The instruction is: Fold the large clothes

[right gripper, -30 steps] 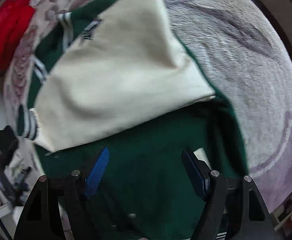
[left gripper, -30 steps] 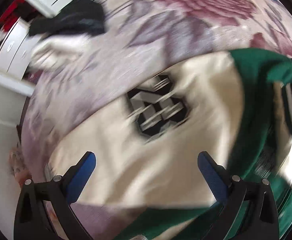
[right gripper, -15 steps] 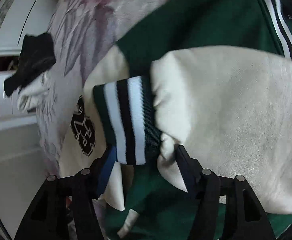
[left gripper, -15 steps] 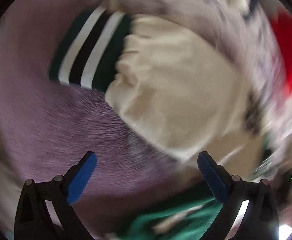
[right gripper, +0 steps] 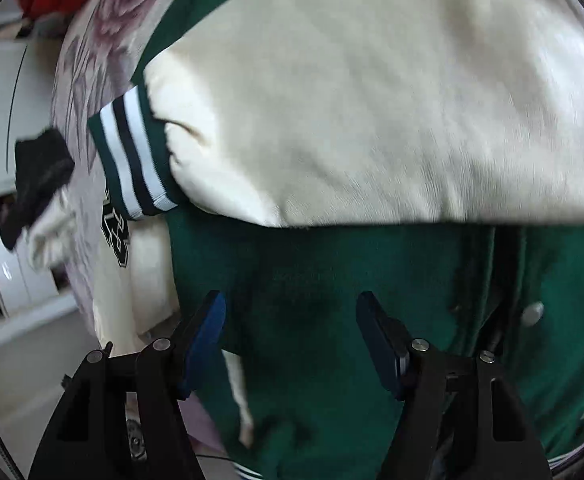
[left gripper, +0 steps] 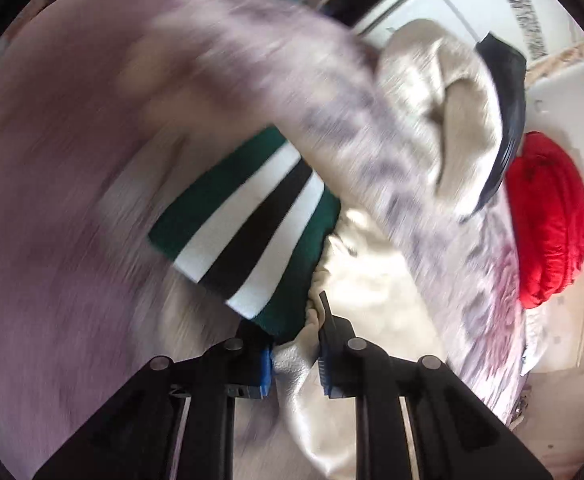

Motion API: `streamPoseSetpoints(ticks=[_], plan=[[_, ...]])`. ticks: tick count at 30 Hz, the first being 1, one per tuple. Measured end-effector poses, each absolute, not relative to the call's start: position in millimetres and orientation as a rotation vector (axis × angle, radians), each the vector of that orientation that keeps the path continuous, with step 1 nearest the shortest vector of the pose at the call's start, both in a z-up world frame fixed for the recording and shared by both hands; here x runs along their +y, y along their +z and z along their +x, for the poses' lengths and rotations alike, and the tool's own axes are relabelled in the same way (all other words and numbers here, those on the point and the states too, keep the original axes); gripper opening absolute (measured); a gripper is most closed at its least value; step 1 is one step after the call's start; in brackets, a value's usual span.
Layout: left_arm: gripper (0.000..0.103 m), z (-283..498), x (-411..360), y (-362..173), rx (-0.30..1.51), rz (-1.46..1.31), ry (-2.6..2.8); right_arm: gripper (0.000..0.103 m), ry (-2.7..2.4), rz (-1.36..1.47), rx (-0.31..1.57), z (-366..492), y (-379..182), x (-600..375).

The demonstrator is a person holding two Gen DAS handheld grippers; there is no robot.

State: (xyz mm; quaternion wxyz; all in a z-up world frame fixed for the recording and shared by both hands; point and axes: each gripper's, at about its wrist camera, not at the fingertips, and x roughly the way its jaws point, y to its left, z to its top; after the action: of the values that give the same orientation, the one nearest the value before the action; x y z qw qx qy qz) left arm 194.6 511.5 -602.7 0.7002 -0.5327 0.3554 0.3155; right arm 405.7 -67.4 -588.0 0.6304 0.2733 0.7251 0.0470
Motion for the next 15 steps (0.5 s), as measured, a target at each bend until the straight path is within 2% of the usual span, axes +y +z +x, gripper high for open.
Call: streamPoseSetpoints(ticks=[4,6,9,10,11,12,15], plan=[[0.015,259,550,-619,0.884,-1.077,0.594,0.07,0.074,0.606,1.639,402,-595,-59],[0.021,278,551,-629,0.977,-1.042,0.571,0.07,0.068,0.582,1.63,405,-594,-50],[0.045,275,547,-643,0.996,-1.102,0.491,0.07,0.048,0.504,1.613,412,-582,-49],[0.059,270,544,-645,0.966,-1.125,0.463,0.071,0.026,0.458,1.611,416,-572,-50],[0.066,268,542,-644,0.924,-1.134,0.45,0.079,0.001,0.407,1.603,418,-566,-49],[0.067,269,539,-643,0.914,-1.126,0.459,0.087,-0.016,0.377,1.589,421,-557,-57],[0.064,273,527,-633,0.908,-1.055,0.536,0.087,-0.04,0.375,1.53,426,-544,-64]])
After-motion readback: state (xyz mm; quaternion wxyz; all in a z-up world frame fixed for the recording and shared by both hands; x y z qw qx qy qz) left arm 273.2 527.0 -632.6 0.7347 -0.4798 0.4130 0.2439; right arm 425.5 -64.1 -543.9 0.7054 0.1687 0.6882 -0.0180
